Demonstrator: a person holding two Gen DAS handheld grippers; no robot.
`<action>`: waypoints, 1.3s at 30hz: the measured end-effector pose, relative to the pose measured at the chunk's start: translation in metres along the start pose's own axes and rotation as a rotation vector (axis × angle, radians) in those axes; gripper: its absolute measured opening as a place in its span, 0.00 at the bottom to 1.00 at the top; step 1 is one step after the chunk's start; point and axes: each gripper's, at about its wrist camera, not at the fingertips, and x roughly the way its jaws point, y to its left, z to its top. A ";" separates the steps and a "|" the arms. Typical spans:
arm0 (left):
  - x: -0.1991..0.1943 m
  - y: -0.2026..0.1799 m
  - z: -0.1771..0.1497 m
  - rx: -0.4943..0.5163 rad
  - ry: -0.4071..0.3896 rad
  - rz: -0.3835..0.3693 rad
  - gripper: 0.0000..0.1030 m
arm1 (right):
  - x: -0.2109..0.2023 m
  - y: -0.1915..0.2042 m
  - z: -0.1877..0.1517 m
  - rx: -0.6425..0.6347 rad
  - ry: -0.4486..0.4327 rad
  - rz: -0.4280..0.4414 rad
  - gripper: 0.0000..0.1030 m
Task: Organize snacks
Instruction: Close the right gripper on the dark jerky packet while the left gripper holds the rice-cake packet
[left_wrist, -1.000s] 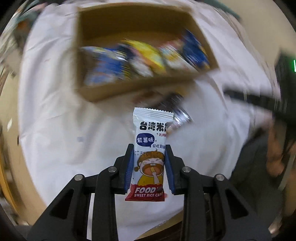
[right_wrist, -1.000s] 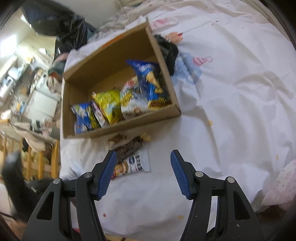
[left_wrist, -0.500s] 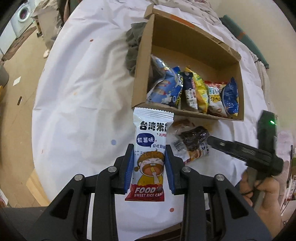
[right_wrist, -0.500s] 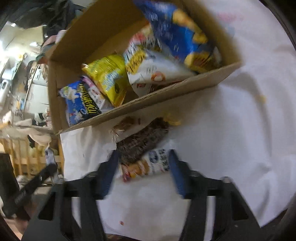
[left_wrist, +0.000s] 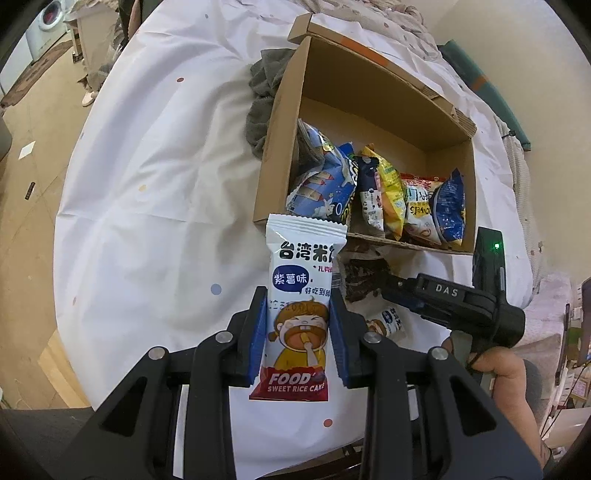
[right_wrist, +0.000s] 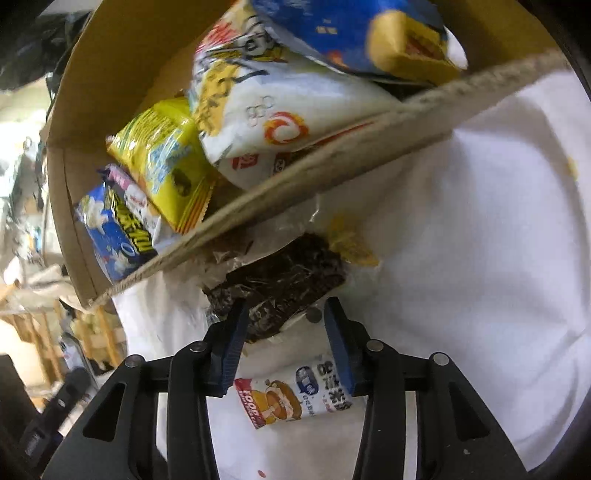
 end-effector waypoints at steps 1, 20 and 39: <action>0.000 0.000 0.000 0.001 0.000 0.000 0.27 | -0.002 0.001 0.000 -0.007 -0.004 -0.013 0.44; 0.000 0.008 0.003 -0.034 -0.013 0.021 0.27 | -0.012 0.013 0.023 -0.274 -0.040 -0.151 0.22; -0.015 0.023 0.008 -0.108 -0.054 -0.003 0.27 | -0.034 0.041 -0.121 -0.382 0.213 -0.022 0.05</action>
